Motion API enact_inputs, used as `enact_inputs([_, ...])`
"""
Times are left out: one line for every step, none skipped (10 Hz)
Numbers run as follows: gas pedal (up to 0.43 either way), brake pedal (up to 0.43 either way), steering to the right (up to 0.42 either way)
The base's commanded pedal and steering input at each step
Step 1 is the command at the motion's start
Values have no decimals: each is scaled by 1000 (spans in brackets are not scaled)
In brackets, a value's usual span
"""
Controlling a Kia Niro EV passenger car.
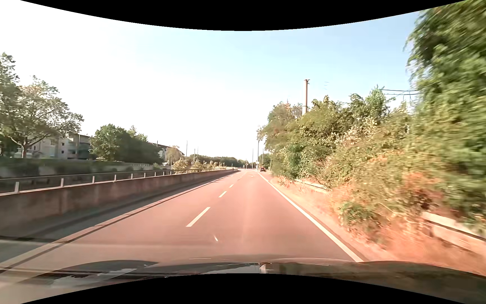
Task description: Follow the waypoints while adhering to traffic rules and regulations
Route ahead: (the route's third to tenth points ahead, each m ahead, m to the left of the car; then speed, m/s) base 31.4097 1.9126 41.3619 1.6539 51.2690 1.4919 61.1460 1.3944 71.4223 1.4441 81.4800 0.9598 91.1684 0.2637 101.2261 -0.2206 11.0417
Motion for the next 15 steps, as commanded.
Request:
enact_inputs([138,0,0])
enact_inputs([138,0,0])
enact_inputs([138,0,1])
enact_inputs([138,0,1])
enact_inputs([138,0,1])
enact_inputs([138,0,0])
enact_inputs([138,0,0])
enact_inputs([130,0,0])
enact_inputs([130,0,0])
enact_inputs([130,0,0])
enact_inputs([130,0,0])
enact_inputs([130,0,0])
enact_inputs([130,0,1])
enact_inputs([130,0,0])
enact_inputs([118,0,1])
